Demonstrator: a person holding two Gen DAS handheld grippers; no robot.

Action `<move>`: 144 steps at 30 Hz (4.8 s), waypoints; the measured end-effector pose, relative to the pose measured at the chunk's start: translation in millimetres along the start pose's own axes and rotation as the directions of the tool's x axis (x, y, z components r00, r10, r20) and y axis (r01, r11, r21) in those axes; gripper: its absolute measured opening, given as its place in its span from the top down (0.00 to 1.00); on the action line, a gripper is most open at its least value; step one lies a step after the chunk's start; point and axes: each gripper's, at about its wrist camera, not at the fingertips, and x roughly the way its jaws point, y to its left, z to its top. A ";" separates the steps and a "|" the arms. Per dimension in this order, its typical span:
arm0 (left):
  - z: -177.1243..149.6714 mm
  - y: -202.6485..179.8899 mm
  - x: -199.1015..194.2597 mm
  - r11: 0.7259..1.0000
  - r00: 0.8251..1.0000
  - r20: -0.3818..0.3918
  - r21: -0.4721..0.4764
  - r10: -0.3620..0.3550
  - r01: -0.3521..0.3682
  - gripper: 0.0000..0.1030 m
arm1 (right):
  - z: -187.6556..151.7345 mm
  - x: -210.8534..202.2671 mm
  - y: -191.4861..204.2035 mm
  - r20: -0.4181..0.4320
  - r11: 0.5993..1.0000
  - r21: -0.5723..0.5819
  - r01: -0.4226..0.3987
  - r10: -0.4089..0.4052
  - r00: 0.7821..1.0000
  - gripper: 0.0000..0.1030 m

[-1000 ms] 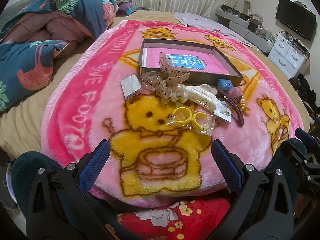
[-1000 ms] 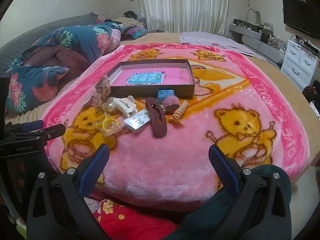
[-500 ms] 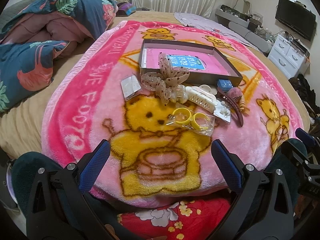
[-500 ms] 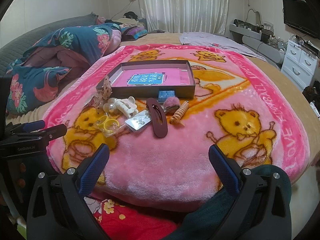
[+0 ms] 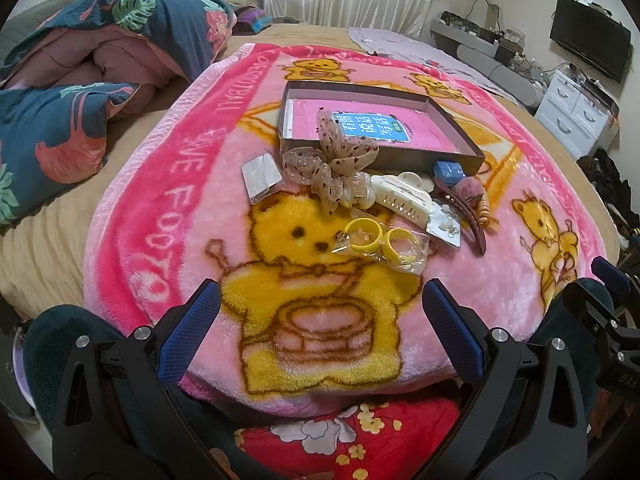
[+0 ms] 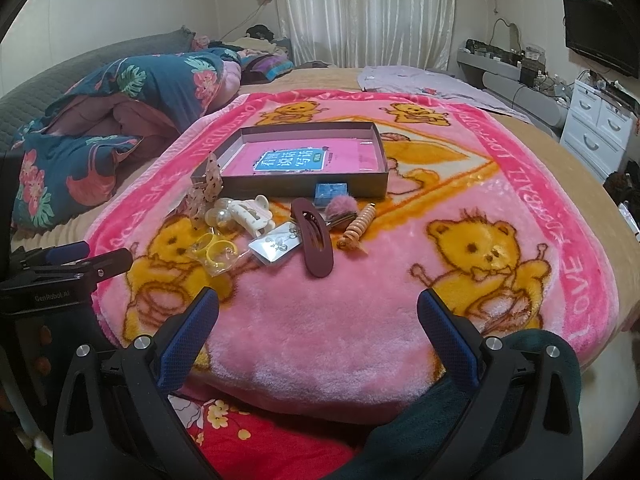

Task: Organize jewelry

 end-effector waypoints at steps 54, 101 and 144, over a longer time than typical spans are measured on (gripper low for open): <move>39.4 38.0 28.1 0.994 1.000 -0.018 -0.103 -0.020 0.018 0.08 | 59.3 54.7 -7.3 -0.034 0.995 -0.025 -0.095 0.094 0.995 0.04; 98.7 12.8 144.9 0.988 0.976 -0.157 -0.067 -0.150 0.141 0.80 | 100.5 235.3 -35.1 -0.306 0.992 0.045 -0.117 0.125 0.944 0.57; 192.4 -11.5 165.3 0.992 0.992 0.013 -0.012 -0.125 0.125 0.90 | 147.7 167.6 -70.5 -0.024 0.994 0.053 -0.097 0.099 0.995 0.57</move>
